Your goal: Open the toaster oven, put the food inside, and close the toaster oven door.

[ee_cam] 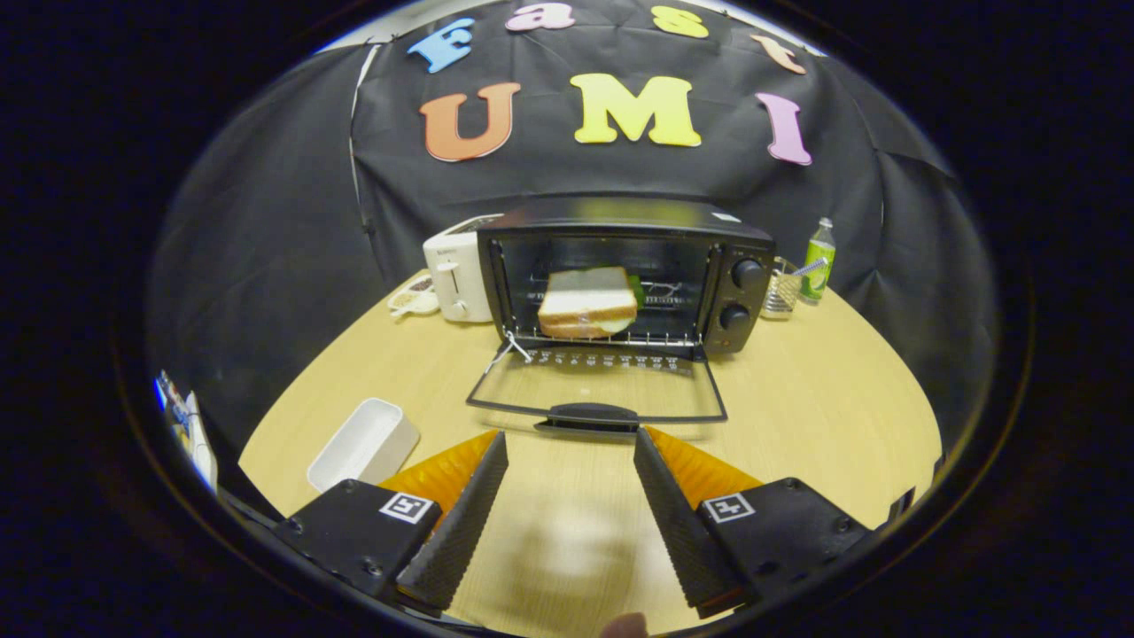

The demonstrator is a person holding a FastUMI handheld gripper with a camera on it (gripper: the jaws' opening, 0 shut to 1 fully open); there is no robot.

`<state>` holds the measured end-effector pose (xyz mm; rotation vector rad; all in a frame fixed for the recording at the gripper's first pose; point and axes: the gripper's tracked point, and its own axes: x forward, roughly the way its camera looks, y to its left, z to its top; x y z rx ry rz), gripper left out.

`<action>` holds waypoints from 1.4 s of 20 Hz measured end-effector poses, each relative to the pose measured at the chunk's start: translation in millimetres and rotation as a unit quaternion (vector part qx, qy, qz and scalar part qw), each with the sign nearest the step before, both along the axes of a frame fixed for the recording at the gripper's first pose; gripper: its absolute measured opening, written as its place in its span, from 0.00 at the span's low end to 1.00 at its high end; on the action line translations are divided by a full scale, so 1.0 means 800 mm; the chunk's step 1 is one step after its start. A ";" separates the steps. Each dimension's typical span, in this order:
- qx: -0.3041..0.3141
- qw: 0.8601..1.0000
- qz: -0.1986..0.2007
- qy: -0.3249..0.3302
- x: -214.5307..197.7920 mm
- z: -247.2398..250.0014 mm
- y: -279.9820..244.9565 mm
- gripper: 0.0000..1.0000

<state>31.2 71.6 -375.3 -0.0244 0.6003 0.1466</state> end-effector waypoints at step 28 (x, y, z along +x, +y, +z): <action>-0.034 0.994 -0.096 0.043 0.070 -0.090 -0.011 0.95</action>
